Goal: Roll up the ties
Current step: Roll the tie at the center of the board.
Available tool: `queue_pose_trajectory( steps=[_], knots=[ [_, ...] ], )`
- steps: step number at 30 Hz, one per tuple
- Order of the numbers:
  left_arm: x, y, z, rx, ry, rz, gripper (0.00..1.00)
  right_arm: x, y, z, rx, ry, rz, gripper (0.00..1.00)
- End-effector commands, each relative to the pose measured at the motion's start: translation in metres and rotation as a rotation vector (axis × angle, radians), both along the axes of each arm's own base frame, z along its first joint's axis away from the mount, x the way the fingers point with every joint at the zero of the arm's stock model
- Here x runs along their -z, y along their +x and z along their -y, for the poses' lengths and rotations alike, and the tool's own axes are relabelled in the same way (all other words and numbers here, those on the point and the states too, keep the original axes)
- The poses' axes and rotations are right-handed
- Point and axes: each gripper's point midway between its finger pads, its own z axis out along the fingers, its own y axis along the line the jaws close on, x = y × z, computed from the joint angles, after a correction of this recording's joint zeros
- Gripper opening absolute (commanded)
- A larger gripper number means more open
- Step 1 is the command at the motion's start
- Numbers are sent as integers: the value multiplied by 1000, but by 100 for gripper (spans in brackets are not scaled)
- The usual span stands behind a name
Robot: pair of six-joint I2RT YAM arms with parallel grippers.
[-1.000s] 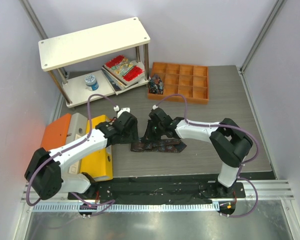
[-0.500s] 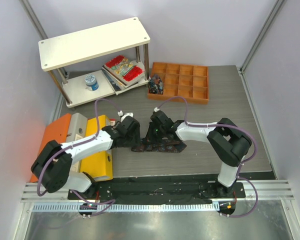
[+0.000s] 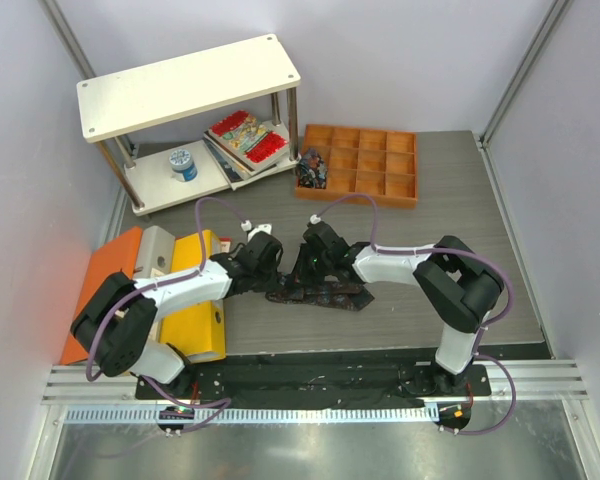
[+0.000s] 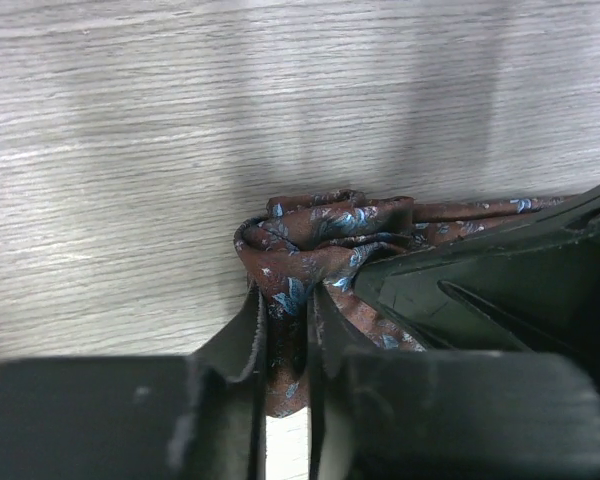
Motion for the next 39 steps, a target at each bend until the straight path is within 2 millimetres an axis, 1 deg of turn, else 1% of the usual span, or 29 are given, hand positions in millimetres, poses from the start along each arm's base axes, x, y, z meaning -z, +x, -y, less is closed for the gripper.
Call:
queue_pose_trajectory(
  steps=[1, 2, 3, 5, 6, 8, 9, 11, 12, 13, 14, 15, 17, 18, 19, 20, 21, 22, 24, 25, 26, 28, 30, 32, 34, 35, 36, 37, 39],
  knots=[
    [0, 3, -7, -22, 42, 3, 4, 16, -7, 16, -2, -83, -33, 2],
    [-1, -1, -14, -25, 78, -15, 3, 11, -5, 14, -2, -80, -27, 2],
    [-10, 2, -15, -32, 89, 1, 3, 4, 0, 12, 0, -71, -14, 2],
    [-17, 3, -24, -57, 144, 14, 3, -2, 0, 12, -1, -78, -10, 3],
    [-24, 1, -28, -62, 168, 7, 3, -13, 3, 9, 0, -61, 7, 3],
    [-31, 0, -33, -78, 212, 17, 3, -23, 2, 8, -5, -46, 12, 4],
    [-37, -3, -35, -78, 231, 10, 3, -32, 2, 7, -4, -32, 25, 4],
    [-44, -6, -37, -85, 265, 27, 2, -38, 0, 10, 0, -29, 29, 4],
    [-52, -4, -33, -84, 263, 40, 2, -39, -2, 12, 3, -28, 27, 4],
    [-53, -8, -37, -87, 282, 29, 3, -46, -3, 12, 6, -14, 40, 4],
    [-55, -9, -36, -82, 294, 36, 3, -47, -4, 12, 9, -6, 39, 4],
    [-62, -8, -32, -84, 292, 44, 3, -44, -8, 14, 15, -4, 27, 4],
    [-66, -10, -34, -91, 321, 45, 3, -45, -10, 6, 22, 33, 28, 4],
    [-71, -9, -29, -84, 320, 58, 2, -41, -17, 1, 15, 49, 6, 4],
    [-72, -10, -27, -79, 329, 62, 3, -42, -18, -5, 7, 62, 13, 4],
    [-72, -11, -28, -82, 348, 54, 2, -33, -20, -8, 6, 51, -2, 4],
    [-75, -10, -24, -76, 353, 65, 2, -31, -21, -13, 3, 53, -4, 4],
    [-75, -11, -24, -76, 361, 62, 3, -30, -22, -18, 1, 67, -7, 4],
    [-74, -12, -22, -72, 374, 58, 3, -16, -25, -20, 0, 53, -35, 4],
    [-74, -13, -22, -73, 374, 57, 2, -21, -22, -29, -4, 95, -19, 4],
    [-74, -13, -20, -70, 373, 58, 2, -15, -22, -31, -6, 95, -30, 3],
    [-74, -14, -17, -66, 371, 56, 2, -18, -20, -38, -11, 128, -29, 3],
    [-73, -15, -13, -59, 373, 46, 2, -17, -20, -42, -20, 141, -29, 3],
    [-73, -15, -10, -58, 374, 42, 3, -14, -22, -41, -26, 141, -33, 3],
    [-70, -17, -5, -51, 383, 33, 3, -14, -22, -38, -28, 139, -28, 3],
    [-70, -16, -2, -50, 381, 34, 3, -10, -23, -33, -22, 127, -32, 3],
    [-69, -16, -1, -54, 386, 28, 3, -13, -23, -30, -19, 130, -27, 3],
    [-62, -16, -1, -57, 413, 21, 2, -12, -24, -26, -14, 126, -29, 3],
    [-61, -15, 5, -53, 435, 25, 3, -2, -27, -8, 10, 82, -49, 3]
  ],
)
